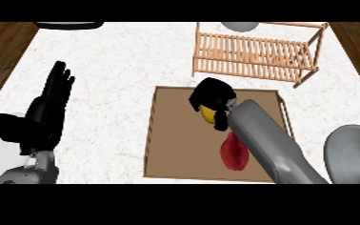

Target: Pick the lemon from the tray and place it in the tiered shelf

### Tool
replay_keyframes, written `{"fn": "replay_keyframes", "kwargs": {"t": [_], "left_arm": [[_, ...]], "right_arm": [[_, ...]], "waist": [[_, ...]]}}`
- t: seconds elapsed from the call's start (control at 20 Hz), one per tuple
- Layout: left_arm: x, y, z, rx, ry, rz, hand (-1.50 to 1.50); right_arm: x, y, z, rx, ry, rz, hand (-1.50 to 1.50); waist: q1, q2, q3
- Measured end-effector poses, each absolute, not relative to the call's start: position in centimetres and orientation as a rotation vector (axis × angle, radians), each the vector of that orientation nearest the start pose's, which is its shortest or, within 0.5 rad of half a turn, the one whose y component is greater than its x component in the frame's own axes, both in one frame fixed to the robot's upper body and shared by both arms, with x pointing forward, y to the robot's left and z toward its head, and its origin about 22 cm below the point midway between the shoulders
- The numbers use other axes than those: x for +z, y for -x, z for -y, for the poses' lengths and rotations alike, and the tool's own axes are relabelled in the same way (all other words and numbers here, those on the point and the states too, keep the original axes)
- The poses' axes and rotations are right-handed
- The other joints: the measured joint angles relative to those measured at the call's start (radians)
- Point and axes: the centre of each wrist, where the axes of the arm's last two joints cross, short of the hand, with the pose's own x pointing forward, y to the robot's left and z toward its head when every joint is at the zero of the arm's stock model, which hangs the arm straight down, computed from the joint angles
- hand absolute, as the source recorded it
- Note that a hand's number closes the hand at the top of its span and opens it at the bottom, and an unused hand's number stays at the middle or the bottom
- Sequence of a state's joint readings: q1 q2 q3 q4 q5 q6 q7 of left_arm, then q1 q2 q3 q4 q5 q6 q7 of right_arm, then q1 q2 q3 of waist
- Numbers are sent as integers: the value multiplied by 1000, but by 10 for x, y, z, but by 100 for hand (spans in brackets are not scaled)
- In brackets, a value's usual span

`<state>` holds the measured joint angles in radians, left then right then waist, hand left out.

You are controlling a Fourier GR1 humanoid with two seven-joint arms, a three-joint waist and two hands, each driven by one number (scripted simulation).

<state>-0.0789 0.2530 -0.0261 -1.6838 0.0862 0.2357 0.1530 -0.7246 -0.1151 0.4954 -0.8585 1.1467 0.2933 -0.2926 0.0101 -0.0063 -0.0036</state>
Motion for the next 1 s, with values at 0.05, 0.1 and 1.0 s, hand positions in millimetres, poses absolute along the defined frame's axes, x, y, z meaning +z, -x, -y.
{"fn": "replay_keyframes", "kwargs": {"t": [0.05, 0.1, 1.0], "left_arm": [[62, -257, -265, 33, -241, 1609, 0], [59, -258, -271, 36, -243, 1607, 0], [55, -250, -278, 54, -261, 1583, 0]], "right_arm": [[17, -364, 101, 2060, 419, 1339, 150], [19, -366, 100, 2064, 426, 1362, 150], [22, -309, 102, 1055, 767, 1105, 150]], "waist": [[0, -2, -1], [-1, 0, 0], [-35, -14, 1]]}}
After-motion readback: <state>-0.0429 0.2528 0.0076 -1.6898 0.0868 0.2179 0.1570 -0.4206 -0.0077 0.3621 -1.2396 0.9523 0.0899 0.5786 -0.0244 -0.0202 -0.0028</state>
